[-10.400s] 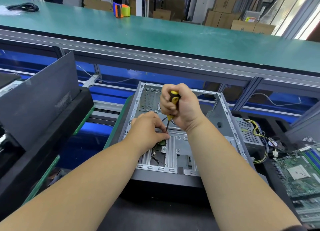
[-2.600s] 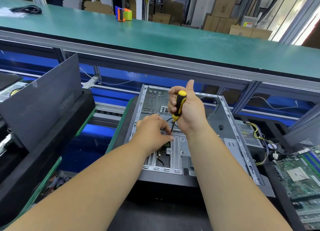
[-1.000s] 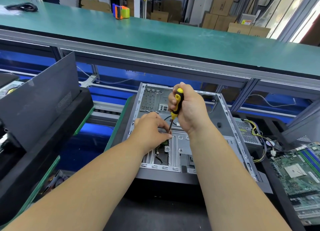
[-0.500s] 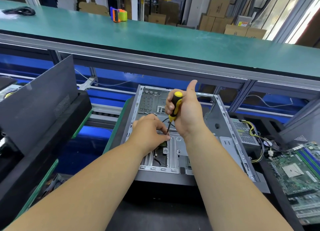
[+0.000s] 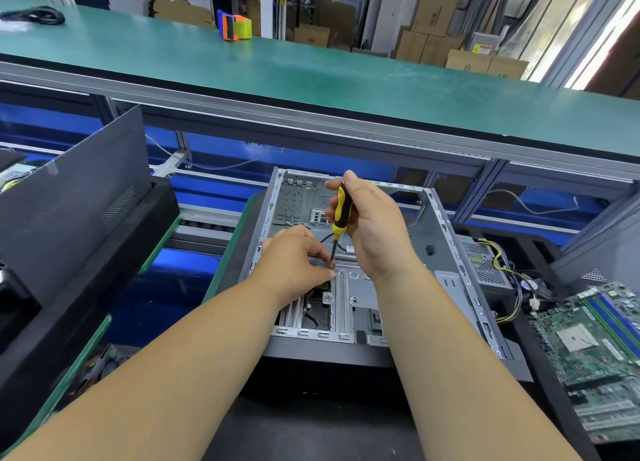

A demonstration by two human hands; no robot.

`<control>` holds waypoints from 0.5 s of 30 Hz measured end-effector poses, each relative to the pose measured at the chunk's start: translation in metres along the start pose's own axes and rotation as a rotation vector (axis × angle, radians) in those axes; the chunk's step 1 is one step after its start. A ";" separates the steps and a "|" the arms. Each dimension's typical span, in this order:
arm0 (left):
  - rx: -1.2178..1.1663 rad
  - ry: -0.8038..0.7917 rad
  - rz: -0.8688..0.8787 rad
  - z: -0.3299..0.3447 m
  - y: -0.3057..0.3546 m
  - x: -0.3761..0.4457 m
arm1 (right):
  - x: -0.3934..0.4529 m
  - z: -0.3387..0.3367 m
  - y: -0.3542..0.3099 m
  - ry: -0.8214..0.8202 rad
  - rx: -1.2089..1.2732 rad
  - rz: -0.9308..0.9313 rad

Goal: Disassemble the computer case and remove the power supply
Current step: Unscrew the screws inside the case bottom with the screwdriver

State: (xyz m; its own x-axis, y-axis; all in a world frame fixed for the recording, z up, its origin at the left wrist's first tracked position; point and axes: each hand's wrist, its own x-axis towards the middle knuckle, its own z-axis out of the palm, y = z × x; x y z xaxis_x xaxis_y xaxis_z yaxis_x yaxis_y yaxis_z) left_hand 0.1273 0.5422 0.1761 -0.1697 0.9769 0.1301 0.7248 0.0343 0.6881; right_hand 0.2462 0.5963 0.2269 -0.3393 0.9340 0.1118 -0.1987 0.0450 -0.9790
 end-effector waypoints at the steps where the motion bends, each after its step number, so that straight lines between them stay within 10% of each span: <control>1: 0.004 -0.007 0.002 -0.001 0.000 0.000 | 0.001 0.000 0.000 -0.002 0.020 0.006; 15: 0.003 -0.012 -0.012 -0.001 0.002 -0.001 | 0.007 0.005 0.000 -0.073 0.223 0.055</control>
State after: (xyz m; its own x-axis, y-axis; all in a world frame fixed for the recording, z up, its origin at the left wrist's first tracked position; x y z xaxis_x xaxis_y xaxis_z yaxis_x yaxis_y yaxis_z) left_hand 0.1282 0.5415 0.1777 -0.1705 0.9789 0.1128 0.7246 0.0470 0.6875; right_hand 0.2392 0.6011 0.2290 -0.4189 0.9046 0.0788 -0.3731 -0.0923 -0.9232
